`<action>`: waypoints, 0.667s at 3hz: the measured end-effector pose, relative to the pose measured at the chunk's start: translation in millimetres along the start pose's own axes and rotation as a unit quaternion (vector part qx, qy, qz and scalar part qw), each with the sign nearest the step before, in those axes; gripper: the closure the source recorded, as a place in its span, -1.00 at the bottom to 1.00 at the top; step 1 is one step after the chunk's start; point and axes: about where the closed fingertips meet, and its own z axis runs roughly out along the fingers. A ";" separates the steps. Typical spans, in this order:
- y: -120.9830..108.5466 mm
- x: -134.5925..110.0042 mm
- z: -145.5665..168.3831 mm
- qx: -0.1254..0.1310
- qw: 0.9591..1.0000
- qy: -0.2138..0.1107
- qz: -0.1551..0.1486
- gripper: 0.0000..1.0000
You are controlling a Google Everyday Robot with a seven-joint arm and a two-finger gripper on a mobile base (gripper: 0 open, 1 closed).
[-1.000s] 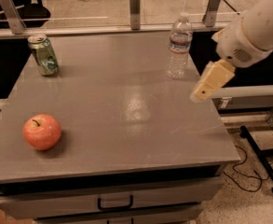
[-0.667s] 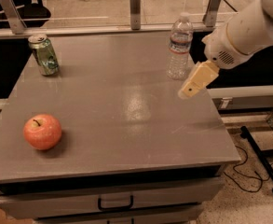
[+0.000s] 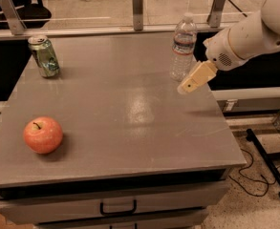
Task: Knock water bottle over
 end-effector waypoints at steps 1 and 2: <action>11.4 -15.2 11.7 -0.024 0.999 -0.046 0.006 -1.00; 33.9 -52.5 22.8 -0.055 0.993 -0.104 -0.003 -1.00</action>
Offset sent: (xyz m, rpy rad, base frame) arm -0.0093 0.1151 0.0233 0.3224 -0.0548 0.2237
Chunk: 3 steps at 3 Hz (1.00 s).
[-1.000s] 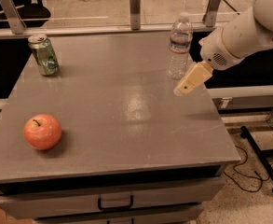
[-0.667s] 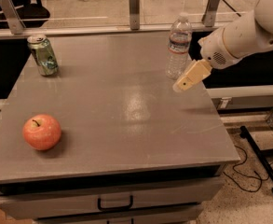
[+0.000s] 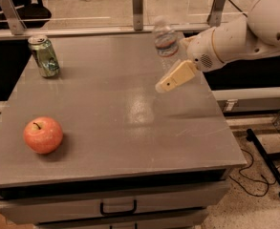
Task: Knock water bottle over
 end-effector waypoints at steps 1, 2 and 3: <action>14.7 -30.3 9.2 -0.020 0.999 -0.042 -0.015 -1.00; 23.1 -42.5 12.6 -0.030 0.998 -0.059 -0.022 -1.00; 21.7 -44.6 8.0 -0.030 0.997 -0.064 -0.028 -1.00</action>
Offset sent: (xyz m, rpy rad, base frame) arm -0.0119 0.0549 0.0274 0.1238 -0.0559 0.1194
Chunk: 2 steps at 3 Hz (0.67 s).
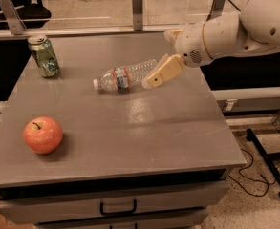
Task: Knock water bottle over
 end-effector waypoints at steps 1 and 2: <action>-17.1 0.8 -25.4 0.005 1.000 -0.002 -0.028 -1.00; -40.6 -11.8 -69.2 0.008 0.994 0.018 -0.104 -1.00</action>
Offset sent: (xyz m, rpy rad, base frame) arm 0.0058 -0.1234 0.1332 -0.2721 -0.3092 0.2092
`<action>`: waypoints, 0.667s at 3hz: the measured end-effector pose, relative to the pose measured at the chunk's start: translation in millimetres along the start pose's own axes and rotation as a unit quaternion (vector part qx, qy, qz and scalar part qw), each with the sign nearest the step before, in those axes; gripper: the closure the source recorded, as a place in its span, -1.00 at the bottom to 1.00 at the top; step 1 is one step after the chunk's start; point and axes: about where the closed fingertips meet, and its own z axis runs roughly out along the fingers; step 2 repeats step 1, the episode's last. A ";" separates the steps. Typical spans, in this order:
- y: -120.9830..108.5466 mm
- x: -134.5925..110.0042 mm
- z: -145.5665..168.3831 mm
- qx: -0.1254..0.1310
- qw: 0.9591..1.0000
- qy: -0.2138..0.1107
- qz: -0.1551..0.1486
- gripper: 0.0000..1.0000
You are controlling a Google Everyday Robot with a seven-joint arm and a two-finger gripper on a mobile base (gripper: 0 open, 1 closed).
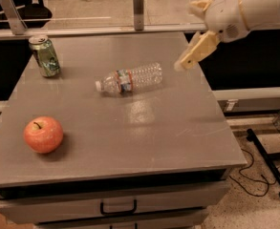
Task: Knock water bottle over
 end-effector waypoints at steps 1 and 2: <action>-4.2 -17.1 -30.0 -0.004 1.000 -0.002 -0.025 -1.00; -4.2 -17.1 -30.0 -0.004 1.000 -0.002 -0.025 -1.00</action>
Offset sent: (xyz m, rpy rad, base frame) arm 0.0000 0.0000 0.0000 0.0000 0.0000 0.0000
